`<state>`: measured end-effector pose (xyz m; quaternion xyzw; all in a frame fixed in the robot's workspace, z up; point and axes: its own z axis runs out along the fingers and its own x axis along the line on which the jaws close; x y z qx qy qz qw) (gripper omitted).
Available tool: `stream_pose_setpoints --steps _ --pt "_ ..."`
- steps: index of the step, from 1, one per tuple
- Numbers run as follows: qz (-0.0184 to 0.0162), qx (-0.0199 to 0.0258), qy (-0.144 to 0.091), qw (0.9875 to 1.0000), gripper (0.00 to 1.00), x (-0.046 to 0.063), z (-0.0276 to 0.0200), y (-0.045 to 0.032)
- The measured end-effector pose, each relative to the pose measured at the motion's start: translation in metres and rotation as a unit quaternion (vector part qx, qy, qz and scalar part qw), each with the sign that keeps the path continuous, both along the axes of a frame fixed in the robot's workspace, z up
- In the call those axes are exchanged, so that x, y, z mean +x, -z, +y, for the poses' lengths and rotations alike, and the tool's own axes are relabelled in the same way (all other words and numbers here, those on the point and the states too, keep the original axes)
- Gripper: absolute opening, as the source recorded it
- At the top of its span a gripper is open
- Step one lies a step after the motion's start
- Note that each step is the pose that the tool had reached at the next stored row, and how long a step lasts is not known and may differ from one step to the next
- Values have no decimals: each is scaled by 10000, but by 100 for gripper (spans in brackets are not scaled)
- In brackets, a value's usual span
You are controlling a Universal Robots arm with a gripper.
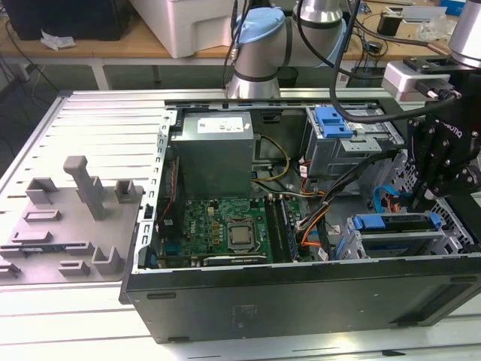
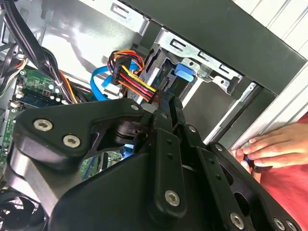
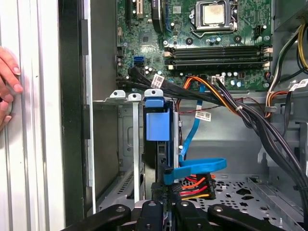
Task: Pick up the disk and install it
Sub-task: 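Insert the first disk wire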
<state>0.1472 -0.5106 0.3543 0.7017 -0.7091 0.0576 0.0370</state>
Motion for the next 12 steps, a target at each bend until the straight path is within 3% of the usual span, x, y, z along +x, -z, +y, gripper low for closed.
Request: stream_pose_setpoints --steps 12 --pt "0 0 0 10000 16 2 0 40"
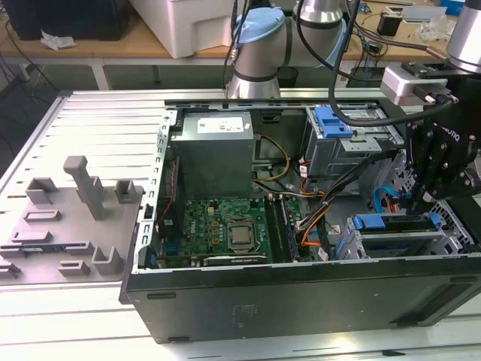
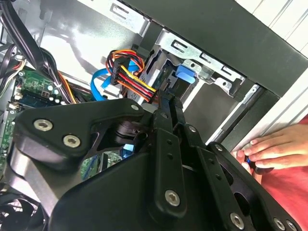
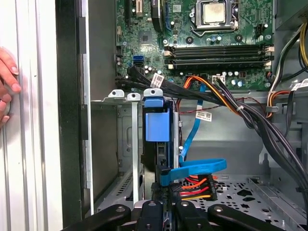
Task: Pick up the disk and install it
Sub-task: 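Insert the first disk wire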
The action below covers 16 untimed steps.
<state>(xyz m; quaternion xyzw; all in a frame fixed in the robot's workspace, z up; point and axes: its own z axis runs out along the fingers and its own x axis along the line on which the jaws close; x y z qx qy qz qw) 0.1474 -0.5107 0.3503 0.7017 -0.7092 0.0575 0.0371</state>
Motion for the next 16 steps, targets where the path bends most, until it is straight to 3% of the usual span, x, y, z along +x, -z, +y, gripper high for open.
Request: stream_pose_setpoints --steps 16 --pt "0 0 0 10000 16 4 -21 46"
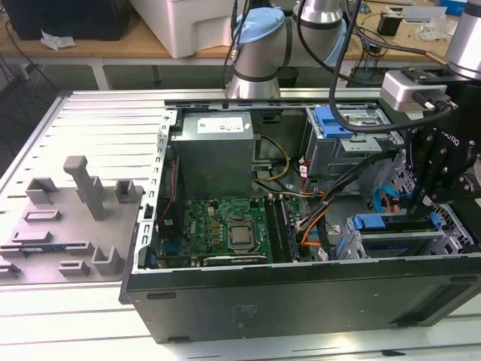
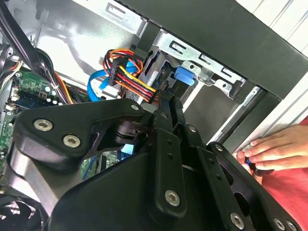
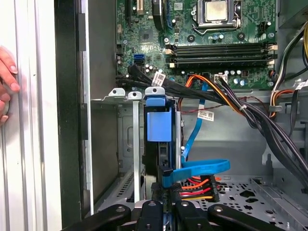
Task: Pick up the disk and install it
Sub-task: 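Insert the first disk wire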
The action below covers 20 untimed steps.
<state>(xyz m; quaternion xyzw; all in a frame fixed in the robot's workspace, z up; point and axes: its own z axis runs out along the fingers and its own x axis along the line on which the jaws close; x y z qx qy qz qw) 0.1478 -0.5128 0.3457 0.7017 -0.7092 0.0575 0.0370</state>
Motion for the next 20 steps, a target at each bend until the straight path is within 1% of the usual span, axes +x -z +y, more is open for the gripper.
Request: stream_pose_setpoints --steps 8,20 --pt "0 0 0 10000 16 -1 0 21" --pt "0 0 0 10000 16 9 5 24"
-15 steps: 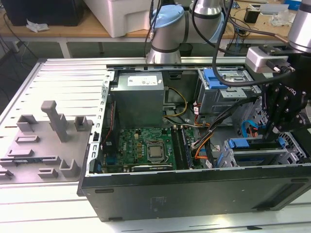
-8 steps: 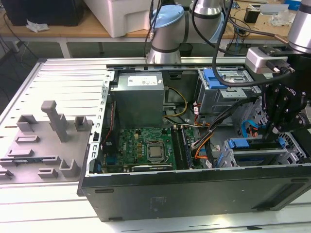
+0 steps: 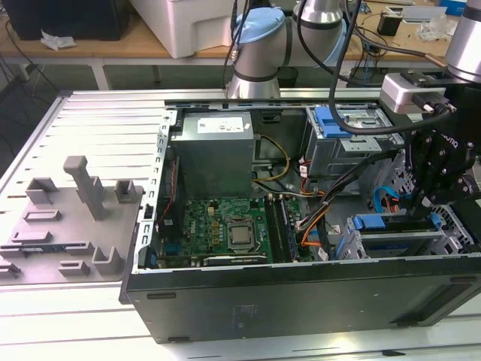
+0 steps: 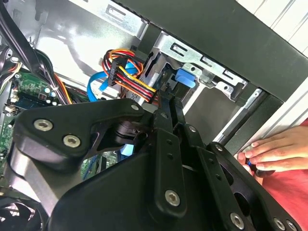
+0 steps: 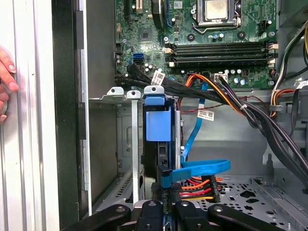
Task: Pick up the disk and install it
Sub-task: 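Insert the first disk wire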
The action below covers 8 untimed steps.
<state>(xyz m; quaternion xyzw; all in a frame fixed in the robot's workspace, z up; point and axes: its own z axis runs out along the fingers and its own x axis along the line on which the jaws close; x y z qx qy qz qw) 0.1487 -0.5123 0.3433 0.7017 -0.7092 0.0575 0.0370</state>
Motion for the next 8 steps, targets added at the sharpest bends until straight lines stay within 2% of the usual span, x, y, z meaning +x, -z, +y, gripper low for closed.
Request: stream_pose_setpoints --steps 8 --pt "0 0 0 10000 16 8 1 6"
